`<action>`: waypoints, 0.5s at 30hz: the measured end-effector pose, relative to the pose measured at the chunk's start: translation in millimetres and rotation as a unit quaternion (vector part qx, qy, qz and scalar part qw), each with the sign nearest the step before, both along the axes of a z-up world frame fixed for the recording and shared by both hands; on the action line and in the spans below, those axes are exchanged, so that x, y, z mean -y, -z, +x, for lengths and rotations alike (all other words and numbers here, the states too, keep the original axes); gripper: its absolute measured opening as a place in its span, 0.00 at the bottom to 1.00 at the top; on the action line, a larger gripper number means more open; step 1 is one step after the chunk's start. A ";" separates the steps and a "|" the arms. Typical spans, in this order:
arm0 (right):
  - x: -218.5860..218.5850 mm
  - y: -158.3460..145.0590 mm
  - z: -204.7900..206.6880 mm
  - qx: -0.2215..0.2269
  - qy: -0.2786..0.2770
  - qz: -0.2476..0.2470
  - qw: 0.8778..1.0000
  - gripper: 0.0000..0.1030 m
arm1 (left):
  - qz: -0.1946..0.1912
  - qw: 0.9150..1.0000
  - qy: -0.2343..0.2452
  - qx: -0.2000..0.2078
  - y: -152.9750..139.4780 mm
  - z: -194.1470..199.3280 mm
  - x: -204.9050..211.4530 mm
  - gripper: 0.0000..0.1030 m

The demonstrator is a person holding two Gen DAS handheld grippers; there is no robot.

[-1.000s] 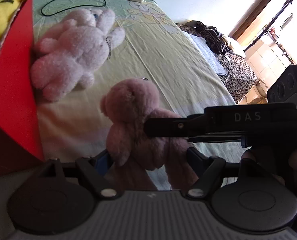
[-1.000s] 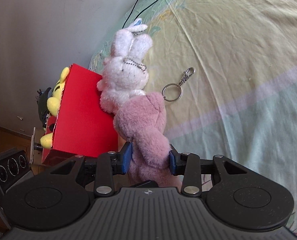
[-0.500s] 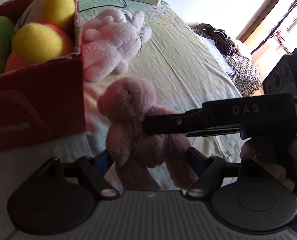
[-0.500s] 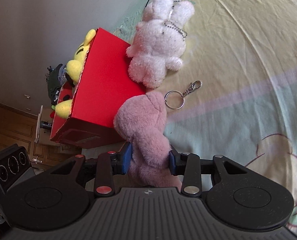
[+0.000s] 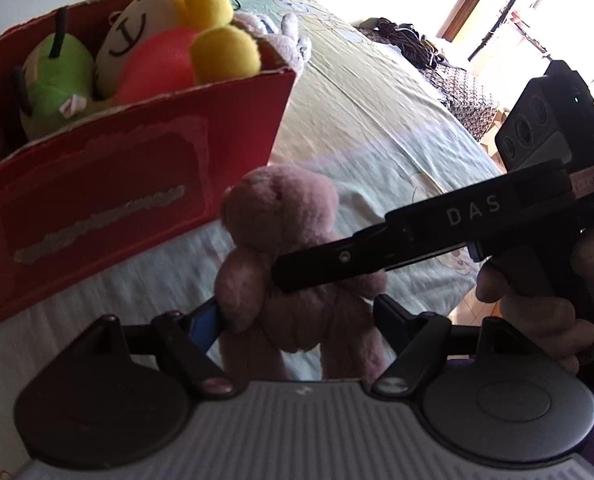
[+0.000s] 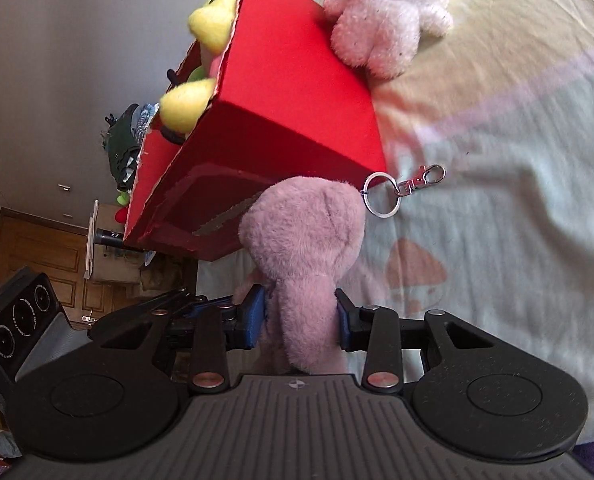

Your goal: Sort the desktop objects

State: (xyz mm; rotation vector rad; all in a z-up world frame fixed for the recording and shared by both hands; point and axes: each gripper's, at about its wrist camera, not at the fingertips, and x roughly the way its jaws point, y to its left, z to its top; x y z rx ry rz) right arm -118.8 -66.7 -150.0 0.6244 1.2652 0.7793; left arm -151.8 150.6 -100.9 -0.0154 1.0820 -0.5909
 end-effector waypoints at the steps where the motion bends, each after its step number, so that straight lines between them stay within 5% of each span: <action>1: -4.8 -0.1 -3.9 0.000 -0.001 -0.001 1.000 0.38 | -0.002 1.000 0.005 -0.003 0.7 -3.8 -7.7 0.77; 9: -47.2 -12.7 -21.2 0.012 -0.042 0.002 0.999 0.37 | -0.008 1.000 0.005 -0.007 -9.6 -30.6 -51.1 0.77; 15: -84.0 -41.1 -17.0 0.046 -0.104 0.017 0.993 0.37 | -0.030 0.999 -0.040 0.016 -36.6 -46.5 -89.9 0.77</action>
